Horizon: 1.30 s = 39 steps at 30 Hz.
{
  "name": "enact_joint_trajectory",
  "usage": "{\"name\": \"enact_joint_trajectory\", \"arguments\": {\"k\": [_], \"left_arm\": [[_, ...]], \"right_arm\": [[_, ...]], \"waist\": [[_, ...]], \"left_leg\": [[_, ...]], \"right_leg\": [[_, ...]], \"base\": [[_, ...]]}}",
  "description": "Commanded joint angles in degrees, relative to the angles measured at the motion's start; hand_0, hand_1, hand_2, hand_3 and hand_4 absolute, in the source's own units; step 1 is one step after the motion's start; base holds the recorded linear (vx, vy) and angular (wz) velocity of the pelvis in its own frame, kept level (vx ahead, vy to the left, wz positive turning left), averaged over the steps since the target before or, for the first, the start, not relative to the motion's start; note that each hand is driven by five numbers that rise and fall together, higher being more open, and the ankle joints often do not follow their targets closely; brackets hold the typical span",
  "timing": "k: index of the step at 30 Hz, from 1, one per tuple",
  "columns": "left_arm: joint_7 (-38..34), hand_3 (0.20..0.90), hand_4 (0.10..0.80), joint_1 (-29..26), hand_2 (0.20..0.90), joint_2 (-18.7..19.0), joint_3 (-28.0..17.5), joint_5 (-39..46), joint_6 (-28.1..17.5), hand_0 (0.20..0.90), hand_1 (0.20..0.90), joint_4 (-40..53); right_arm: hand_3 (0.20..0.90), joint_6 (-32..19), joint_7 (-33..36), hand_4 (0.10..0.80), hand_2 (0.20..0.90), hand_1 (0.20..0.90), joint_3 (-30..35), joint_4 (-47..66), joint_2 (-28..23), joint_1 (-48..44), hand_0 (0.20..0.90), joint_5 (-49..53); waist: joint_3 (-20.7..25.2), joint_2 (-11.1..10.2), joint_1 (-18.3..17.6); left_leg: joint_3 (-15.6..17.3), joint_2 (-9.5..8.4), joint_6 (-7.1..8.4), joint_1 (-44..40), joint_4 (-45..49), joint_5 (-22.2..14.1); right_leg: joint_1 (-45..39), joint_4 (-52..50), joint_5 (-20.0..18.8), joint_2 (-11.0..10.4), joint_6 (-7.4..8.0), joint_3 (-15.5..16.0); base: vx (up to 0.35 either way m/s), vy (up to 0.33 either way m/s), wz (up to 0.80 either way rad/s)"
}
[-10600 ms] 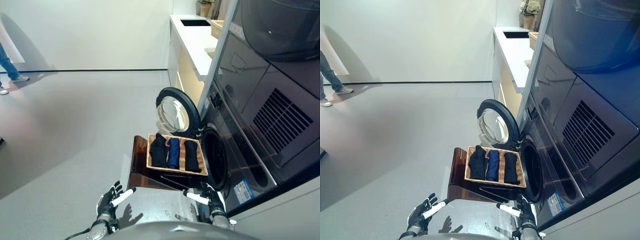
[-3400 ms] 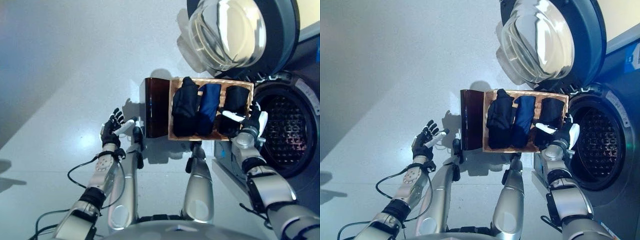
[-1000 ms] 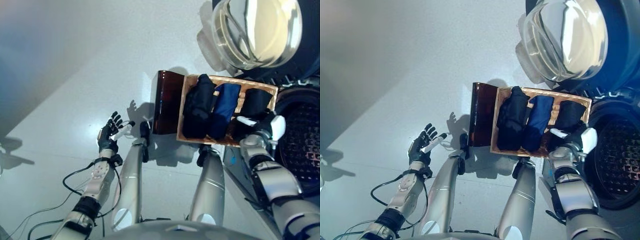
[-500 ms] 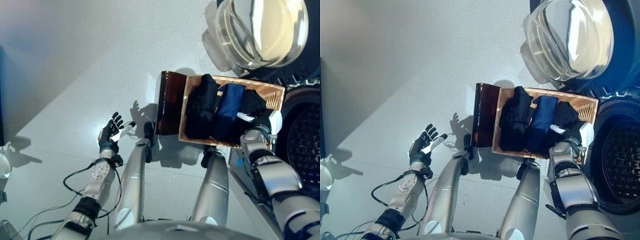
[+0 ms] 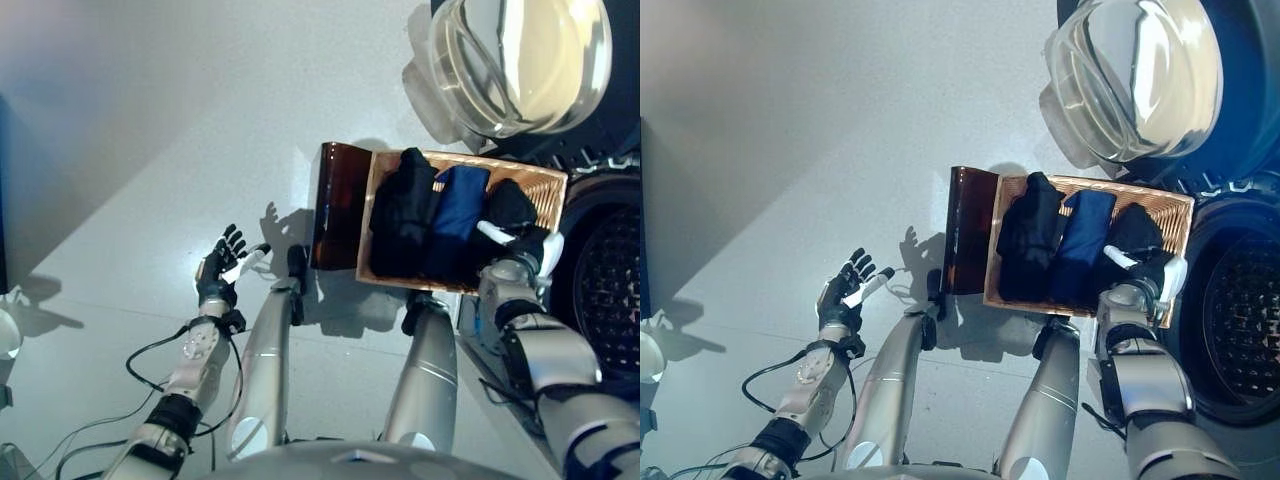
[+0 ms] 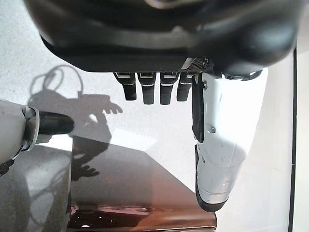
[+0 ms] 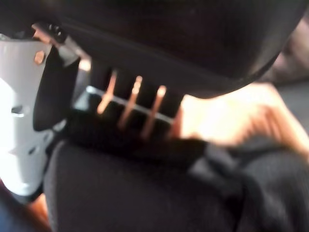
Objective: Pick up the clothes and place them into the washing machine
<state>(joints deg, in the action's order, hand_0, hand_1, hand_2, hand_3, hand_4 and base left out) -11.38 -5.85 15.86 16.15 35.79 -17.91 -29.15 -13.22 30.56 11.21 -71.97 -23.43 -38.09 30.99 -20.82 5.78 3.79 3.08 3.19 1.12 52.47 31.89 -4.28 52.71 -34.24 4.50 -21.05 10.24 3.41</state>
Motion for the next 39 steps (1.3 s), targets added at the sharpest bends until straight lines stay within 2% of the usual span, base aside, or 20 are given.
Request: {"name": "enact_joint_trajectory", "arguments": {"k": [1,5,7,11,17,23,26,30,39], "left_arm": [[-0.5,0.9,0.8,3.2,0.9,0.3,-3.5,1.1,-2.9,0.9,0.9,3.8],[-0.2,0.9,0.8,2.8,0.9,-0.9,-3.2,2.2,-3.0,0.9,0.9,1.8],[0.1,0.9,0.8,2.8,0.9,-1.2,-2.9,2.6,-3.0,0.9,0.9,1.8],[0.5,0.9,0.8,3.4,0.9,-1.6,-3.0,3.6,-3.1,0.9,0.9,2.4],[0.8,0.9,0.8,4.3,0.9,-1.9,-3.4,4.0,-3.3,0.9,0.9,2.8],[1.0,0.9,0.8,4.7,0.9,-2.3,-1.9,5.0,-2.9,0.9,0.9,2.5],[1.5,0.9,0.8,4.7,0.9,-2.7,-1.1,5.7,-2.3,0.9,0.9,1.5],[2.0,0.9,0.8,5.3,0.9,-2.8,-0.9,7.0,-2.1,0.9,0.9,1.6],[3.2,0.9,0.8,5.5,0.9,-1.7,1.2,6.5,-1.6,0.9,0.9,1.4]], "right_arm": [[0.2,-10.0,-2.2,0.3,0.2,0.2,1.3,4.4,0.3,3.4,0.2,15.2],[0.2,-13.8,-5.1,0.3,0.2,0.2,4.2,7.0,2.3,5.6,0.2,22.5],[0.2,-15.2,-5.6,0.3,0.2,0.2,5.9,7.4,2.5,5.5,0.2,25.9],[0.2,-17.9,-7.6,0.3,0.2,0.2,9.1,10.2,3.5,6.3,0.2,31.7],[0.2,-20.7,-8.0,0.3,0.2,0.2,11.3,14.9,3.2,8.0,0.2,33.2],[0.2,-29.7,-8.5,0.3,0.2,0.2,19.5,20.2,4.6,4.4,0.2,44.8],[0.2,-31.6,-9.9,0.3,0.2,0.2,21.5,20.3,4.3,2.4,0.2,49.6],[0.2,-32.5,-9.9,0.3,0.2,0.2,22.8,19.5,2.2,0.7,0.2,51.8],[0.2,-31.7,-7.5,0.3,0.2,0.2,24.6,10.5,-8.6,-4.5,0.2,54.8]], "waist": [[1.3,1.2,-1.4],[1.2,1.2,-2.7],[0.9,1.3,-3.2],[1.1,1.6,-3.5],[1.5,1.5,-4.3],[2.4,2.4,-4.2],[2.9,2.7,-4.2],[3.3,3.1,-4.2],[4.1,4.0,-3.5]], "left_leg": [[-0.9,1.71,3.1,-2.4,4.1,-7.1],[-0.7,2.14,3.37,-3.0,4.5,-7.8],[-0.4,1.91,3.06,-2.7,3.9,-5.8],[-0.3,1.96,3.15,-3.1,3.4,-5.7],[0.0,2.06,3.23,-3.8,2.8,-5.6],[-0.1,1.97,3.36,-4.2,2.1,-5.6],[-0.1,1.9,3.44,-4.5,2.0,-5.7],[-0.1,1.91,3.64,-5.1,1.3,-5.6],[0.1,1.79,3.88,-5.5,0.4,-5.4]], "right_leg": [[-1.9,1.8,-2.4,1.0,-0.61,-1.2],[-2.5,1.9,-2.0,1.1,-0.56,-1.3],[-2.5,2.9,-4.0,0.8,-1.08,-1.0],[-2.7,3.3,-4.0,1.1,-0.91,-1.3],[-3.1,3.9,-4.3,1.2,-0.85,-1.6],[-3.4,4.2,-4.0,1.3,-0.67,-1.8],[-3.8,4.4,-3.9,1.3,-0.67,-1.9],[-4.1,4.5,-3.8,1.4,-0.69,-2.3],[-3.9,4.5,-3.4,1.2,-0.57,-2.8]], "base": [[0.108,0.001,-0.11],[0.007,0.002,-0.08],[-0.098,0.004,-0.06],[-0.015,0.011,-0.04],[0.003,0.001,-0.07],[0.003,0.002,-0.04],[0.0,0.0,0.0],[0.0,0.0,0.0],[0.006,-0.001,-0.01]]}}
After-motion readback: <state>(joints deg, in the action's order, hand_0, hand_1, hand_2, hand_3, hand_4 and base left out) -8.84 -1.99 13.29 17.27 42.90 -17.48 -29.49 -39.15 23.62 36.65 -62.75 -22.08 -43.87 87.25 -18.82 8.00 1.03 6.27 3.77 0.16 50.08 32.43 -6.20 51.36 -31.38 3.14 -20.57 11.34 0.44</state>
